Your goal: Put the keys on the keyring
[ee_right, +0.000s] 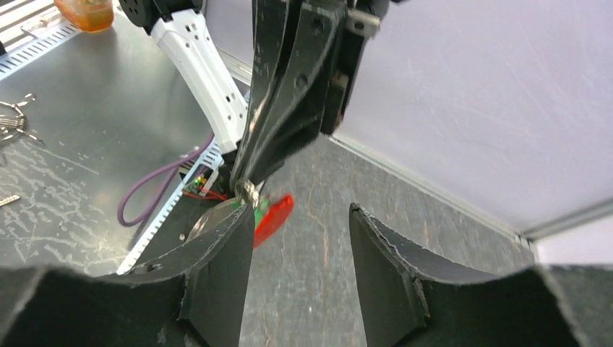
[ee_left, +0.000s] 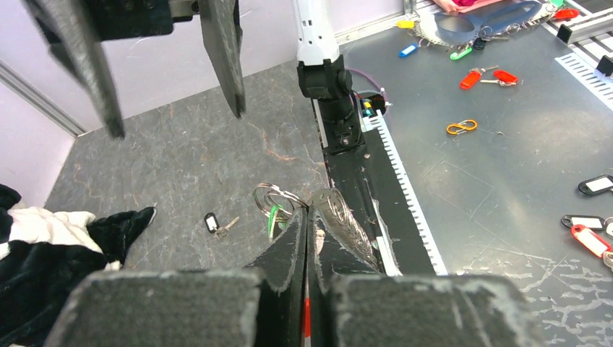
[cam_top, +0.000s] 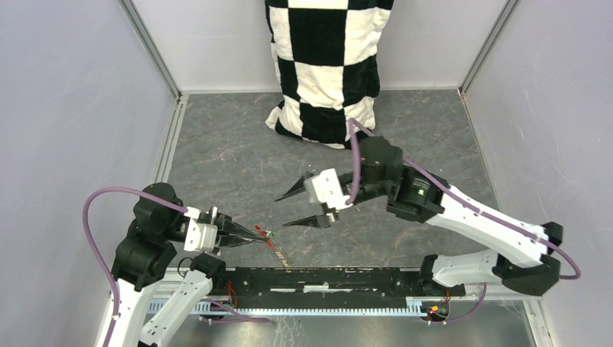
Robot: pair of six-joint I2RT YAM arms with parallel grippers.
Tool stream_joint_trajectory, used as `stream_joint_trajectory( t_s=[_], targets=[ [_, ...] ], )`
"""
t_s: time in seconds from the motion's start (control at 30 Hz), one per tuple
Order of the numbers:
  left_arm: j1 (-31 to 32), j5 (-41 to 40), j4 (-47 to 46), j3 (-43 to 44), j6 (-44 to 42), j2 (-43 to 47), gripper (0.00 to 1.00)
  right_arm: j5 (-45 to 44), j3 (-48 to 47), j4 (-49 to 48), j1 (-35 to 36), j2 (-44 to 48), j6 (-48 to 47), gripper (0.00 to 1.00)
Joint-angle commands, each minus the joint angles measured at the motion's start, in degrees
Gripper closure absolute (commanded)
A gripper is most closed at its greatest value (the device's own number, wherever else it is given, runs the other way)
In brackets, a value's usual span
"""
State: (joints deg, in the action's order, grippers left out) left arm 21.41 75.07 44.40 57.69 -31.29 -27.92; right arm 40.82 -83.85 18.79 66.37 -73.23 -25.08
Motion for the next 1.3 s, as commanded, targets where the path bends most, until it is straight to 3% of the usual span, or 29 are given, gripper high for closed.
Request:
stream_joint_trajectory(
  t_s=[0.0,0.13,0.27,0.57,0.97,1.27],
  targets=[
    [0.08,0.43,-1.86,0.66,-2.02,0.67,0.98,-0.69,7.54,-6.51,-1.59,8.13,4.71,0.46],
    [0.12,0.47,-1.86,1.17,-1.93,0.47,0.98,1.03,14.90,-12.18,-1.68,11.50,9.86,0.58],
    [0.05,0.91,-1.85,1.75,-2.11,-0.22,0.98,3.28,19.97,-18.33,-1.66,11.35,15.09,0.62],
    [0.06,1.04,-2.02,1.90,-2.01,-0.36,0.98,7.96,21.44,-29.43,-1.65,6.97,21.61,0.60],
    [0.10,1.12,-2.04,2.49,-2.09,-0.29,0.98,9.60,19.34,-27.75,-1.54,3.46,21.98,0.60],
    [0.08,1.61,-2.04,2.65,-1.87,-0.29,0.98,0.10,20.21,-22.05,-1.61,6.07,16.20,0.51]
  ],
)
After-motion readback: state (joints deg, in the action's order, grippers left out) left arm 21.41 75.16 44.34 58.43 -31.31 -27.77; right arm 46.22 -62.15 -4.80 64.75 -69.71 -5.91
